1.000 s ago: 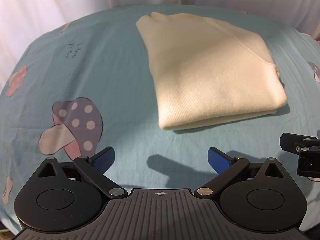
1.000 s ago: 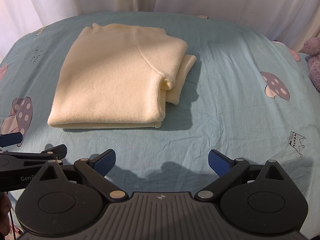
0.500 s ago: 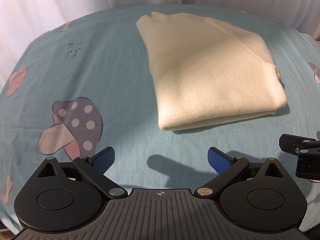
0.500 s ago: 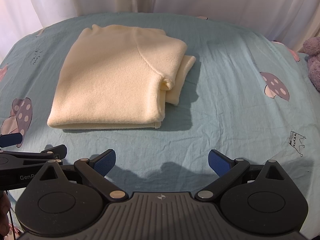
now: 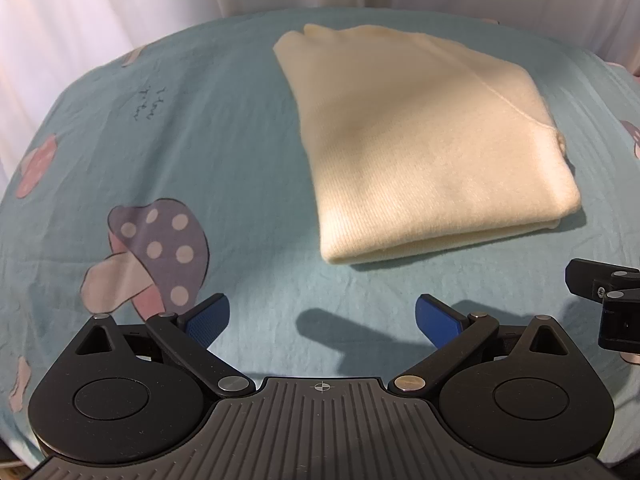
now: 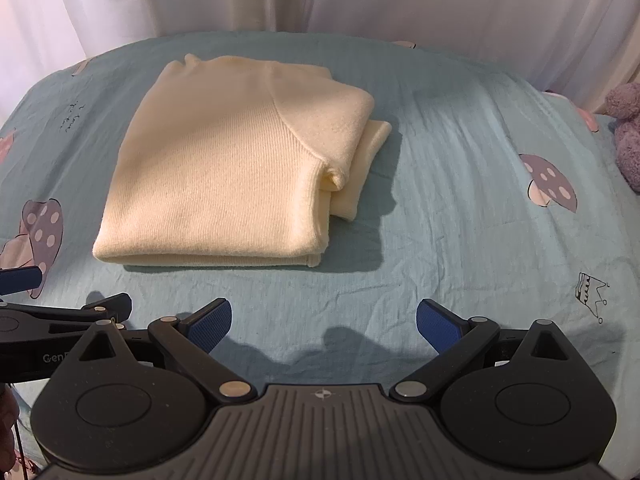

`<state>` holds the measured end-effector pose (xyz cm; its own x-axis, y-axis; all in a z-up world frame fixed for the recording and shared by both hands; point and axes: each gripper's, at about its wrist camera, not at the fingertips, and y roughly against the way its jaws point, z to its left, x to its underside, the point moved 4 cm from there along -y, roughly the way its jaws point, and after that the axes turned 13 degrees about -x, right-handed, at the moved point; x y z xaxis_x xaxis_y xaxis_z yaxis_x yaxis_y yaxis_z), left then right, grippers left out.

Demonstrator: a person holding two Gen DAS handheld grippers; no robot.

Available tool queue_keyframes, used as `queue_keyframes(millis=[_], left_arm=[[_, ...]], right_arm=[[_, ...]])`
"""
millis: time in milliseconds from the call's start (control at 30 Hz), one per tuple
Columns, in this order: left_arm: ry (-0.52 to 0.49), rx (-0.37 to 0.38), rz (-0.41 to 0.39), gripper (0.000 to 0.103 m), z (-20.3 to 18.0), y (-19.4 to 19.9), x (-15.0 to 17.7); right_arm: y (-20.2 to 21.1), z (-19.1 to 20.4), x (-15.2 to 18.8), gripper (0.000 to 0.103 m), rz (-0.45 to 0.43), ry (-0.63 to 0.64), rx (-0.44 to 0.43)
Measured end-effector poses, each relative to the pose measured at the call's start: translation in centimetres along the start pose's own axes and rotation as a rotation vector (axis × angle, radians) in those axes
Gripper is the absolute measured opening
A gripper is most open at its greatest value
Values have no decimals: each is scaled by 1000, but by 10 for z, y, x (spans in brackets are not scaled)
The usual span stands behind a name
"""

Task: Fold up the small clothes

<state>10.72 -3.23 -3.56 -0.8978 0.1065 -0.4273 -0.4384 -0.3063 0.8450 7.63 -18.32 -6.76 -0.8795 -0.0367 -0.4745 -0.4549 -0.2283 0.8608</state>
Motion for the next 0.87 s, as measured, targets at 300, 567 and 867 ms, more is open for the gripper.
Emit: queue_keyframes(millis=[300, 567, 867], left_arm=[[3, 26, -18, 102, 0, -1, -2], [-10, 13, -16, 102, -2, -2, -4], [-23, 14, 4, 102, -6, -4, -4]], right_arm=[[-1, -2, -2, 99, -5, 0, 7], [0, -4, -3, 99, -10, -8, 12], [-1, -4, -4, 99, -9, -6, 14]])
